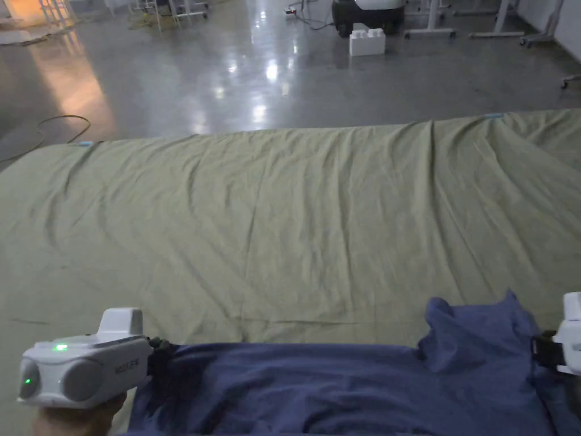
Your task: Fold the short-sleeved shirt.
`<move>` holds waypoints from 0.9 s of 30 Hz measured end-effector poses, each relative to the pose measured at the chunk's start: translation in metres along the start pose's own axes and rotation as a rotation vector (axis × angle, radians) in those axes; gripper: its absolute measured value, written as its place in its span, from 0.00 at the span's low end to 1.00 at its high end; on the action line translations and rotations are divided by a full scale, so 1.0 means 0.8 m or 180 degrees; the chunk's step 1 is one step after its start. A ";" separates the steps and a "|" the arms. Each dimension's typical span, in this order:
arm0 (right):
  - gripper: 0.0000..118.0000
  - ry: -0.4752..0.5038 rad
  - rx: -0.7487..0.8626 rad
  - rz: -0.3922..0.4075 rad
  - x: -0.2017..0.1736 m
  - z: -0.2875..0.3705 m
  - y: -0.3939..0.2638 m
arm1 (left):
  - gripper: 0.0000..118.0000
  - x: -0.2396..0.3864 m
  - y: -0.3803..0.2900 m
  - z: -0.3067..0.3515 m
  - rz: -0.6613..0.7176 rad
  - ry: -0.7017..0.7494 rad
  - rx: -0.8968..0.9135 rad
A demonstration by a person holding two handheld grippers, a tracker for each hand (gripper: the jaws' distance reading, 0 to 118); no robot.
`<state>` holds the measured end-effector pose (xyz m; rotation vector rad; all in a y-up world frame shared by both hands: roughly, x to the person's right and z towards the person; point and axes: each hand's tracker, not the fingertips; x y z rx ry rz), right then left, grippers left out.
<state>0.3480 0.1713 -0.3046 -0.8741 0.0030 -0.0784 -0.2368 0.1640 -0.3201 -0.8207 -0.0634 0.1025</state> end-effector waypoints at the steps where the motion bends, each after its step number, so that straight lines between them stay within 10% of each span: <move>1: 0.00 0.0081 0.0117 0.0003 0.006 0.030 -0.012 | 0.04 -0.007 -0.012 0.043 -0.0204 0.0116 0.0066; 8: 0.00 0.0031 0.0356 -0.0074 0.022 0.178 -0.142 | 0.04 -0.054 -0.136 0.183 0.0186 -0.0071 0.0195; 16: 0.00 -0.0036 0.0085 -0.0069 0.002 0.168 -0.232 | 0.05 -0.050 -0.218 0.147 0.0104 0.0009 -0.0187; 17: 0.01 -0.0132 0.0068 0.0044 -0.002 0.162 -0.235 | 0.10 -0.051 -0.220 0.146 0.0119 0.0020 -0.0183; 21: 0.70 -0.0194 -0.0146 0.0162 0.001 0.157 -0.239 | 0.80 -0.058 -0.213 0.163 0.0145 0.0207 -0.0023; 27: 0.64 -0.0061 0.1114 0.0306 -0.027 0.261 -0.199 | 0.79 0.010 -0.174 0.306 -0.0319 0.0523 0.1290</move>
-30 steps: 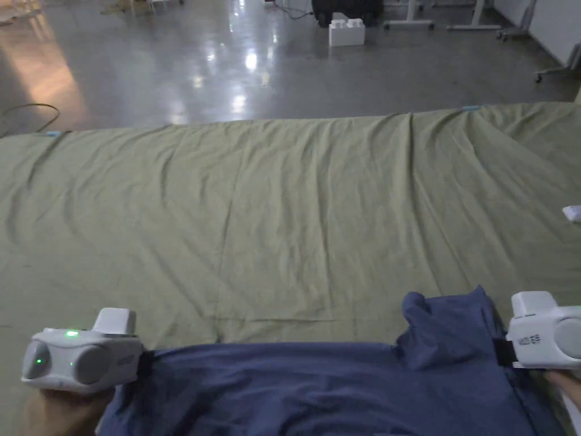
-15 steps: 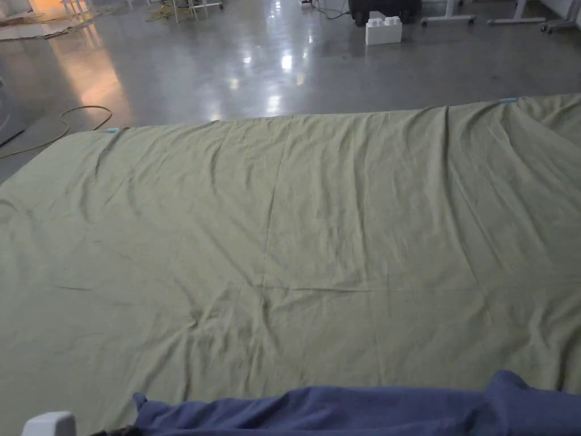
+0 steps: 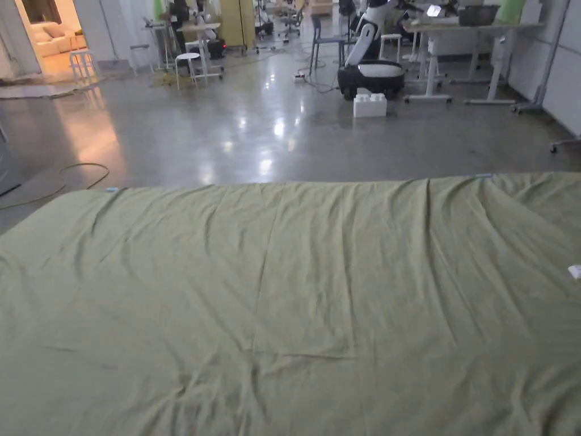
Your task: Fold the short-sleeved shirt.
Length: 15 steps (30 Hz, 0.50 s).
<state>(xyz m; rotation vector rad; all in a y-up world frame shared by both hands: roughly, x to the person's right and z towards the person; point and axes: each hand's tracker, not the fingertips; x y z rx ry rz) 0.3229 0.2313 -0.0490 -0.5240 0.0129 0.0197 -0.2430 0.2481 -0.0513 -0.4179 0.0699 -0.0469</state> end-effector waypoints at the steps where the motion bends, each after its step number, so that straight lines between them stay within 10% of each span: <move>1: 0.64 0.0067 0.0277 -0.0015 -0.002 0.013 0.004 | 0.79 0.012 0.013 0.021 -0.0009 -0.0016 0.0288; 9: 0.64 0.0220 0.1192 0.0131 -0.065 0.061 0.064 | 0.75 0.071 0.082 0.089 0.0096 -0.0106 0.1094; 11: 0.47 0.0329 0.1358 0.0236 -0.069 0.066 0.068 | 0.54 0.077 0.088 0.088 0.0056 -0.0241 0.1095; 13: 0.08 0.0372 0.1206 0.0097 -0.075 0.064 0.065 | 0.06 0.080 0.086 0.082 0.0090 -0.0421 0.1022; 15: 0.05 0.0337 0.1215 0.0080 -0.078 0.063 0.062 | 0.05 0.083 0.086 0.082 0.0120 -0.0398 0.1008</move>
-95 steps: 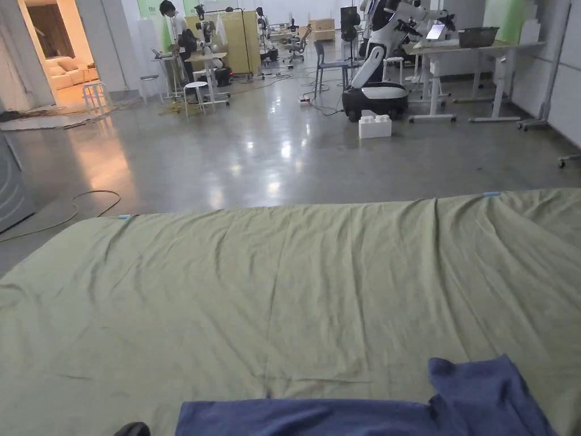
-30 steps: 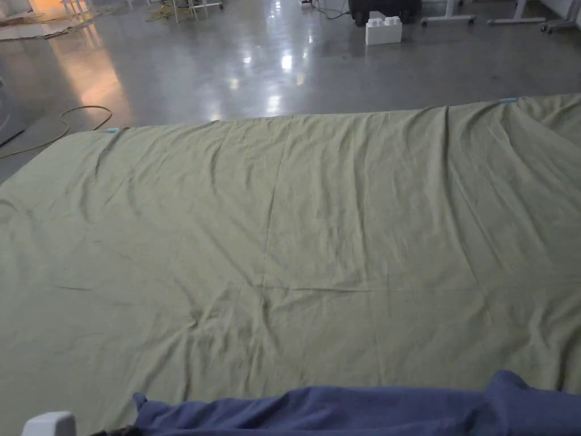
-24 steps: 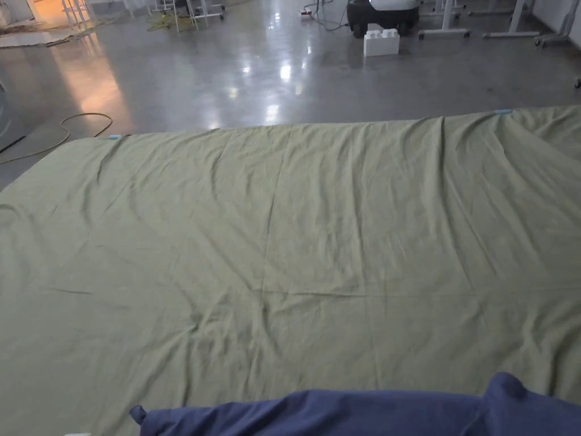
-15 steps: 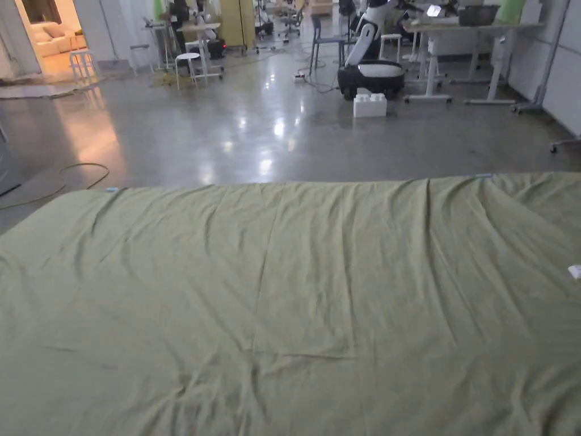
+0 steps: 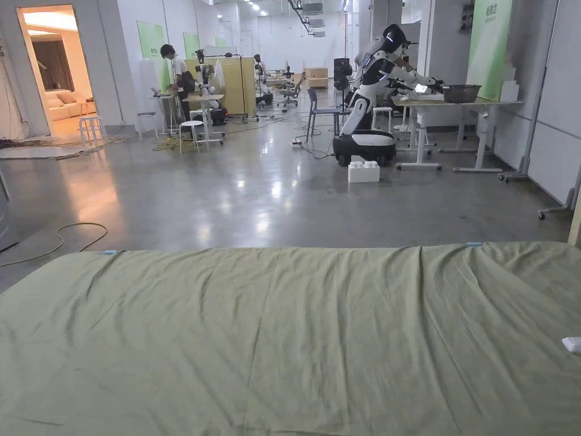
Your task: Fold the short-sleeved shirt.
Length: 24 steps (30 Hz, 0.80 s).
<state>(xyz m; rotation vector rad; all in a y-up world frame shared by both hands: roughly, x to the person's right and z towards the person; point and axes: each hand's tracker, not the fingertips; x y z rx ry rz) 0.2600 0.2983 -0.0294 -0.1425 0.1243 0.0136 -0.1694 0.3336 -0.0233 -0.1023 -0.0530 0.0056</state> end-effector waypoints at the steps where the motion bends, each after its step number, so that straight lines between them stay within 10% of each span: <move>1: 0.05 -0.0005 0.0025 0.0003 0.001 0.001 -0.001 | 0.05 -0.001 -0.001 0.000 -0.0006 0.0007 0.0014; 19: 0.00 0.0026 -0.0128 -0.0150 0.000 -0.005 -0.015 | 0.00 -0.041 -0.013 -0.021 0.0493 -0.0323 -0.0419; 20: 0.00 0.0039 -0.0182 -0.0164 0.001 -0.005 -0.019 | 0.05 -0.056 -0.021 -0.029 0.0605 -0.0263 -0.0534; 24: 0.00 0.0106 -0.0395 -0.0292 0.004 -0.004 -0.036 | 0.90 -0.123 -0.083 -0.066 0.1058 -0.0113 -0.0862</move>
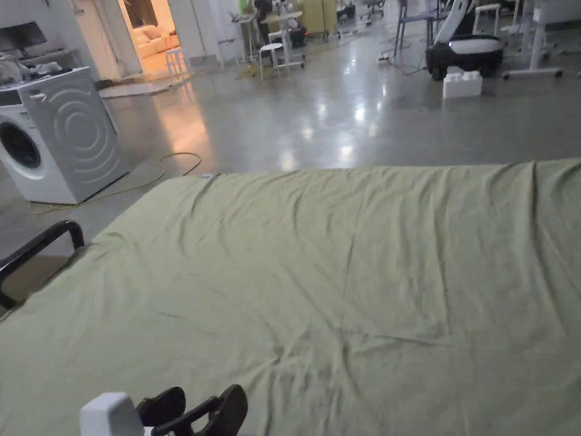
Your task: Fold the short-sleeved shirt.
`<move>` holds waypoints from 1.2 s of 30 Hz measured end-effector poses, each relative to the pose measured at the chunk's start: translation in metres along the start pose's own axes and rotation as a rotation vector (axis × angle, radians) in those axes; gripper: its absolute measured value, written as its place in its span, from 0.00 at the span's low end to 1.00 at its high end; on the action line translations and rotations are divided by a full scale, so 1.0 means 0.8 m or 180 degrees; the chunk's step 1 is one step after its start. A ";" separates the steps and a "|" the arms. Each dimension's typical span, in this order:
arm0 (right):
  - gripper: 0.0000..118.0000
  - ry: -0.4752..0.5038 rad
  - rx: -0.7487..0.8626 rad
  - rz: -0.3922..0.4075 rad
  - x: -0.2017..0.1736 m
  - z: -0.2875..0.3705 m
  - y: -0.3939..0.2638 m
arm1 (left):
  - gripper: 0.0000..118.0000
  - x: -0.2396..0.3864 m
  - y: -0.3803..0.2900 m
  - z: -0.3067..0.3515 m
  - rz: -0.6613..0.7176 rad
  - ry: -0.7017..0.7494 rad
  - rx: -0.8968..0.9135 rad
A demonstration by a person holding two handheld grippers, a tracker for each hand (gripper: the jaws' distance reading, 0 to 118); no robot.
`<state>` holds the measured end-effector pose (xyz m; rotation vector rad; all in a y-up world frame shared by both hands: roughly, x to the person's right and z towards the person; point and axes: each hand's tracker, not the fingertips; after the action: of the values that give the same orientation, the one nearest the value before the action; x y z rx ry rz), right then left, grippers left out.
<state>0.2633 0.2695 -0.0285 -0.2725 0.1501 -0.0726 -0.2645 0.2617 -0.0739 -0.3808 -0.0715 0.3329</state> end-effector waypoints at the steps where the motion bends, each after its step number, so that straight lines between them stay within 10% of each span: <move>1: 0.00 -0.0001 -0.0088 -0.0043 0.002 0.000 -0.005 | 0.89 -0.028 -0.007 -0.017 0.0230 0.0090 -0.0138; 5: 0.00 -0.0007 -0.0236 -0.0105 0.005 0.002 -0.018 | 0.89 -0.117 -0.074 -0.069 0.1518 0.0040 -0.0905; 13: 0.00 -0.0013 -0.0359 -0.0268 0.010 0.001 -0.023 | 0.84 -0.148 -0.145 -0.121 0.2164 -0.0331 -0.0690; 16: 0.00 -0.0018 -0.0384 -0.0283 0.007 0.003 -0.023 | 0.53 -0.145 -0.156 -0.136 0.2370 -0.0377 -0.0857; 18: 0.00 -0.0010 -0.0428 -0.0295 0.007 0.002 -0.025 | 0.10 -0.141 -0.168 -0.147 0.2372 -0.0321 -0.1015; 22: 0.00 -0.0044 -0.0493 -0.0250 0.009 0.009 -0.031 | 0.08 -0.130 -0.156 -0.131 0.2445 -0.0263 -0.0834; 29: 0.00 -0.0083 -0.0536 -0.0207 0.024 0.020 -0.041 | 0.08 -0.169 -0.052 -0.070 0.1966 0.0204 -0.0380; 36: 0.00 -0.0054 -0.0536 -0.0511 0.028 0.009 -0.048 | 0.08 -0.019 -0.028 -0.061 0.0621 -0.0045 -0.0449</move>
<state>0.2849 0.2326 -0.0144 -0.4528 0.1172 -0.2174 -0.2655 0.2196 -0.1110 -0.5267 -0.0721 0.5250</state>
